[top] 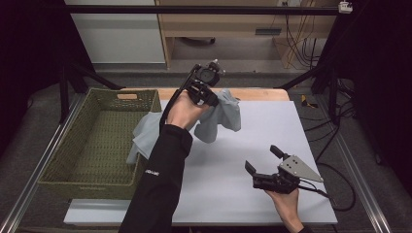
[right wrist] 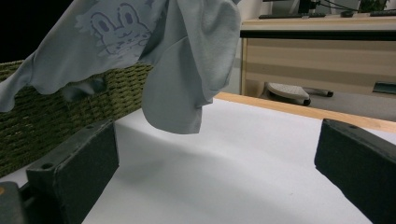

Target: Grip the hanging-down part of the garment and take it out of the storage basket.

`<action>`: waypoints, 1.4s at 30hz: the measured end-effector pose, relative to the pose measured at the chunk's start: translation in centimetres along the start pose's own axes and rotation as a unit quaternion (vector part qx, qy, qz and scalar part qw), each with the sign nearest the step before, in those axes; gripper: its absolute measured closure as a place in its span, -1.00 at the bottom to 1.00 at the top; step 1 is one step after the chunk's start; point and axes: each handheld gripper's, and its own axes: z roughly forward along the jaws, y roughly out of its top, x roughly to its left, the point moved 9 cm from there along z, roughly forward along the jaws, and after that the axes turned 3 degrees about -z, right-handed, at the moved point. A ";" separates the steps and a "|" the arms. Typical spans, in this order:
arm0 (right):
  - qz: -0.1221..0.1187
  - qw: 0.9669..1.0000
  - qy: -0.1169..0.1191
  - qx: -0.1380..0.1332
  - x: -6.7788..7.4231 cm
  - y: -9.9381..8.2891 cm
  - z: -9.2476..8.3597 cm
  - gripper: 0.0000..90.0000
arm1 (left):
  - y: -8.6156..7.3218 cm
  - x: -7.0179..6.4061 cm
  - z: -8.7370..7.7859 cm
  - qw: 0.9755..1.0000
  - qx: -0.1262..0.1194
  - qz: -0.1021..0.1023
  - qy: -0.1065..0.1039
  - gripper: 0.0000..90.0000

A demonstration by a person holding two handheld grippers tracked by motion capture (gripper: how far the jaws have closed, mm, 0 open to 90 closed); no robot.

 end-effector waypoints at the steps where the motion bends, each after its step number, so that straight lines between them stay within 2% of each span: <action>1: 0.001 1.000 0.001 -0.005 0.0 0.1 0.1 -1.00 | 0.0 0.0 0.0 1.000 0.000 0.000 0.000 0.81; 6: -0.001 1.000 0.003 -0.005 0.0 0.1 0.0 -1.00 | 0.0 0.0 0.1 1.000 0.001 0.001 -0.001 0.81; 8: 0.007 1.000 0.005 -0.007 0.1 0.3 0.1 -1.00 | 0.0 0.0 0.1 1.000 0.001 0.001 -0.001 0.81; 10: -0.001 1.000 0.004 -0.006 0.0 0.3 0.1 -1.00 | 0.0 0.0 0.1 1.000 0.002 0.000 -0.001 0.81; 11: 0.008 1.000 0.007 -0.002 0.2 0.3 0.2 -1.00 | 0.0 0.0 0.1 1.000 0.002 0.000 -0.001 0.81; 17: 0.001 1.000 0.010 -0.016 0.5 1.1 0.7 -1.00 | 0.0 0.0 0.2 1.000 0.002 0.001 -0.001 0.81; 19: 0.011 1.000 0.018 -0.012 1.0 1.4 0.9 -1.00 | 0.0 0.0 0.1 1.000 0.002 0.001 -0.002 0.81; 20: 0.000 1.000 0.016 -0.012 1.0 1.5 1.1 -1.00 | 0.0 0.0 0.1 1.000 0.002 0.001 -0.001 0.81; 22: 0.004 1.000 0.020 -0.014 1.4 1.7 1.6 -1.00 | -0.1 0.0 0.2 1.000 0.002 0.002 -0.001 0.81; 23: -0.003 1.000 0.023 -0.020 1.5 1.8 1.8 -1.00 | -0.1 0.1 0.2 1.000 0.002 0.002 -0.001 0.81; 25: 0.017 0.999 0.028 -0.018 2.2 2.1 2.0 -1.00 | -0.2 0.1 0.2 1.000 0.003 0.002 -0.001 0.81; 26: 0.002 0.999 0.026 -0.019 2.4 2.2 2.6 -1.00 | -0.2 0.1 0.1 1.000 0.004 0.002 -0.002 0.81; 29: 0.004 0.999 0.032 -0.013 2.8 2.3 3.0 -1.00 | -0.2 0.0 0.0 1.000 0.001 0.003 -0.003 0.81; 30: -0.007 0.999 0.031 -0.015 2.8 2.4 3.2 -1.00 | -0.2 0.1 0.0 1.000 0.000 0.003 -0.003 0.81; 31: -0.002 0.999 0.037 -0.017 3.4 2.8 3.7 -1.00 | -0.2 0.1 0.0 1.000 0.000 0.003 -0.003 0.81; 33: 0.008 0.999 0.042 -0.014 3.8 2.9 3.8 -1.00 | -0.3 0.2 -0.1 1.000 0.000 0.001 -0.004 0.81; 34: -0.005 0.999 0.038 -0.017 3.8 3.0 4.1 -1.00 | -0.3 0.2 -0.1 1.000 -0.001 0.001 -0.003 0.81; 35: -0.007 0.999 0.041 -0.016 4.0 3.1 4.3 -1.00 | -0.3 0.2 -0.1 1.000 -0.001 0.001 -0.004 0.81; 36: 0.001 0.999 0.045 -0.015 4.4 3.3 4.4 -1.00 | -0.3 0.3 -0.1 1.000 -0.001 0.001 -0.003 0.81; 39: -0.005 0.999 0.051 -0.017 4.9 3.6 5.0 -1.00 | -0.3 0.3 -0.2 1.000 0.000 0.001 -0.002 0.81; 42: 0.000 0.998 0.061 -0.015 5.9 3.8 5.9 -1.00 | -0.3 0.4 -0.2 1.000 0.000 0.001 -0.003 0.81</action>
